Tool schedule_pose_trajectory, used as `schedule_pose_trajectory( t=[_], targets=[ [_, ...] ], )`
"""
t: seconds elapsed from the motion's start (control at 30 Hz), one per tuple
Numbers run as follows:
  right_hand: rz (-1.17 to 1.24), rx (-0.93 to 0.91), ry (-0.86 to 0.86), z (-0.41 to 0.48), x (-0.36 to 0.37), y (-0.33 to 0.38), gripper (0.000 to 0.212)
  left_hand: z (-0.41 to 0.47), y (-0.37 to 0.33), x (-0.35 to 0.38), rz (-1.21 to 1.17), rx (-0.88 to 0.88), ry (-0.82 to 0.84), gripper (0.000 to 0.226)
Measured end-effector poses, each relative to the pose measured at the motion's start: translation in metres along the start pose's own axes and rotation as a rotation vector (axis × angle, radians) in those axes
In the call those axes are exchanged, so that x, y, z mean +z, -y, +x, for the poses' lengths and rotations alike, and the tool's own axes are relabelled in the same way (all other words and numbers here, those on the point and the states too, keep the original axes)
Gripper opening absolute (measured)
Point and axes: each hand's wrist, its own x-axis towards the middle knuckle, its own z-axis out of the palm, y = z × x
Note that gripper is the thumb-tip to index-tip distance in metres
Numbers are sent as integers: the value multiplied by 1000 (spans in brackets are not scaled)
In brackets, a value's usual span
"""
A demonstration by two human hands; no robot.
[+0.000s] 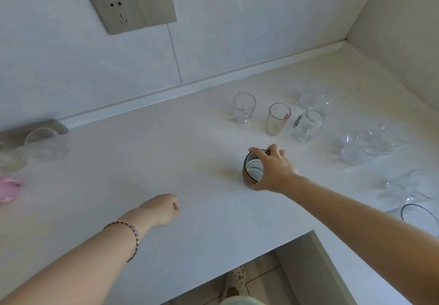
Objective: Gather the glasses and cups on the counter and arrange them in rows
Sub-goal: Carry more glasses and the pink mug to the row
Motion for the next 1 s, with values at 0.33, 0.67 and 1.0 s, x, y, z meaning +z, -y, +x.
schedule_pose_trajectory(
  t=[0.33, 0.67, 1.0],
  targets=[
    [-23, -282, 120, 20, 65, 264, 84, -57, 242, -4, -200, -198, -78, 16],
    [-48, -301, 135, 48, 118, 464, 96, -106, 413, 1, -318, -323, -93, 28],
    [-139, -305, 47, 78, 144, 536, 96, -108, 457, 2, -367, -319, -110, 14]
  ],
)
